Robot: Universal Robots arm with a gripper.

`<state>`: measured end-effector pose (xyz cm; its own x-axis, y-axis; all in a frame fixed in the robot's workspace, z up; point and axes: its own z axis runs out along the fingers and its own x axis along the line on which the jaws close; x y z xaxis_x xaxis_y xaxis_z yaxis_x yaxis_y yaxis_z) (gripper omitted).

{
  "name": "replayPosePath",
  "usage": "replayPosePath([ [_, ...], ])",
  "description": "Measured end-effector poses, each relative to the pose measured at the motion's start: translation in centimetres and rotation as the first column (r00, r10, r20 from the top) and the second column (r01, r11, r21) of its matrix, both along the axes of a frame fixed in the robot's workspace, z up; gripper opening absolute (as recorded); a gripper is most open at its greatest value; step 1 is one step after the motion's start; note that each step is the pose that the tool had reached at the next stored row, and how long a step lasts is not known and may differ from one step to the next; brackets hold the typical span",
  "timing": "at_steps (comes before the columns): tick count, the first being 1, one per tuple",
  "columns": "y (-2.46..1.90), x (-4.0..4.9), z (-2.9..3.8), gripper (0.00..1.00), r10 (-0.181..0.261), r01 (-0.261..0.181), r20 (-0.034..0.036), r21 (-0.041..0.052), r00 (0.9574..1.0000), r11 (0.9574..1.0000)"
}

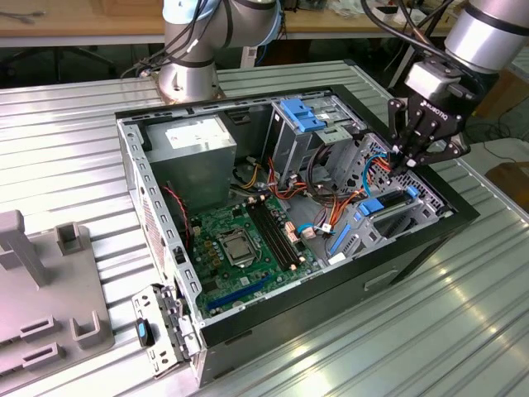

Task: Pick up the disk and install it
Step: 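Insert the first disk wire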

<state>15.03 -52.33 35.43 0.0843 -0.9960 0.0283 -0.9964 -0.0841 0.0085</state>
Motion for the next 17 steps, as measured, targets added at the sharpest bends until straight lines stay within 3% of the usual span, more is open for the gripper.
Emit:
replayPosePath([
  [4, -0.01, -0.09, 0.01, 0.17, -0.002, 0.002, 0.0019, 0.0046, 1.0, 1.0],
  [8, -0.09, -0.11, 0.0, 0.17, -0.007, 0.007, 0.0017, 0.039, 1.0, 0.9992],
  [12, -0.33, -0.11, 0.01, 0.17, -0.011, 0.011, 0.0018, 0.0459, 0.9999, 0.9989],
  [17, -1.82, -0.11, 0.01, 0.17, -0.013, 0.013, 0.0021, 0.0475, 0.9999, 0.9988],
])
